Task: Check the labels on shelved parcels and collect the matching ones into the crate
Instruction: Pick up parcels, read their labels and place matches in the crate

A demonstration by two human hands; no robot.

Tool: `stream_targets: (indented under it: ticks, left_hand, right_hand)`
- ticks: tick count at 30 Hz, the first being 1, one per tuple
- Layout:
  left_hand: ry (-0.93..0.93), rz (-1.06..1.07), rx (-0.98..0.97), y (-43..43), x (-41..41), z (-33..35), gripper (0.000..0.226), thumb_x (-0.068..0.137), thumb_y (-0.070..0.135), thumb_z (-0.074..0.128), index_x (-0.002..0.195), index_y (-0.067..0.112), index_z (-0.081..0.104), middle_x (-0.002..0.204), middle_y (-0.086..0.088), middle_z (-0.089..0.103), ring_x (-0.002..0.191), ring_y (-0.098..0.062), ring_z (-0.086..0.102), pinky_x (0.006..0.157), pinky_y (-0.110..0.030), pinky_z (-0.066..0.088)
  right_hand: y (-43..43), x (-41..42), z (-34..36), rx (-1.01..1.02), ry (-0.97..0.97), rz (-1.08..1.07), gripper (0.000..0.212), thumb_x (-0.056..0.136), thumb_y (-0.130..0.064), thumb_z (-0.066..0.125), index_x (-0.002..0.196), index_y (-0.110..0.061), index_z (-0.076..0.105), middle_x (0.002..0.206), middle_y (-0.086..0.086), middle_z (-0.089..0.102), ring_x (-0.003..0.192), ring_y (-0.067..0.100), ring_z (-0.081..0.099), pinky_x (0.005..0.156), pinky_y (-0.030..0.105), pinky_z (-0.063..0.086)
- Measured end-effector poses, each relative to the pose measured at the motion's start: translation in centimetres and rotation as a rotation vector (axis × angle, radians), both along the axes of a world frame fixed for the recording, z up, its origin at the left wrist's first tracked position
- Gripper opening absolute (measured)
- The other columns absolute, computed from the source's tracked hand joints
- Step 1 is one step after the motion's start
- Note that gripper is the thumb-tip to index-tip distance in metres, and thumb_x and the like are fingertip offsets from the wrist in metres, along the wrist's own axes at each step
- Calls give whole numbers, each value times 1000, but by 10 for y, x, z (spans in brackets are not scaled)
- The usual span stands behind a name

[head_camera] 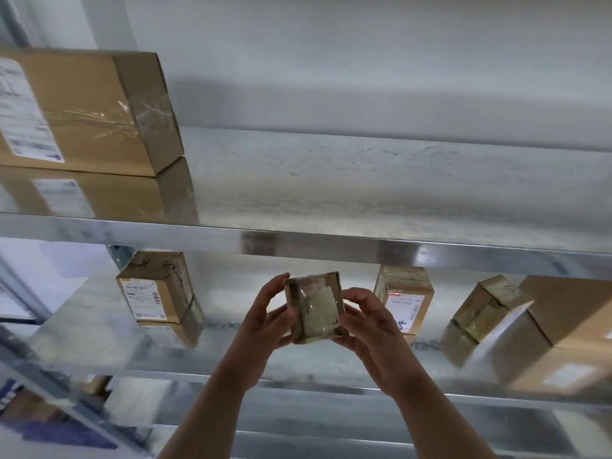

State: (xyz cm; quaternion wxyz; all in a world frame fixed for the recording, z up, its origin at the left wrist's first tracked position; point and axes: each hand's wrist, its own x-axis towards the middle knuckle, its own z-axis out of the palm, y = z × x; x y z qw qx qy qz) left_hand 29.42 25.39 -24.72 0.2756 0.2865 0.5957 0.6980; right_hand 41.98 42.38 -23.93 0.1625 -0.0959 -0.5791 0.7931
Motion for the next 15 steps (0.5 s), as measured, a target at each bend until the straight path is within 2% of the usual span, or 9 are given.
stream_targets:
  ticks: [2,5,11,13,15]
  left_hand:
    - [-5,24,23,1,5,7,55,93,25,56,146,25,41,116,23,72,111,-10,71,91,-51,61]
    - [-4,27,24,-1,6,9,55,92,23,54,146,24,41,114,23,72,110,-10,71,92,-53,61]
    - [-17,45,40,0,7,5,55,91,21,56,145,25,44,113,22,72,109,-13,73,86,-47,63]
    - [-30,48,43,0,6,3,55,91,21,58,144,26,46,114,20,72,109,-14,73,85,-47,63]
    - [-49,66,45,2,5,2,54,89,22,62,142,27,49,121,12,69,111,-18,72,84,-47,62]
  right_hand:
    - [-2,1,1,-13,5,0,31,79,-24,79,108,-19,70,120,17,72,106,32,71,102,55,56]
    - [-3,1,0,-6,5,-16,27,85,-18,75,111,-15,69,123,18,71,110,35,70,104,60,54]
    - [-4,1,6,-67,24,-49,17,95,-10,64,102,-20,76,115,14,73,107,27,71,91,50,58]
    - [-4,0,4,-105,25,-88,26,104,-6,57,99,-20,78,112,12,72,106,26,70,90,53,59]
    - [-5,-1,4,-114,4,-134,34,106,-1,49,99,-17,78,108,12,72,105,27,69,96,60,56]
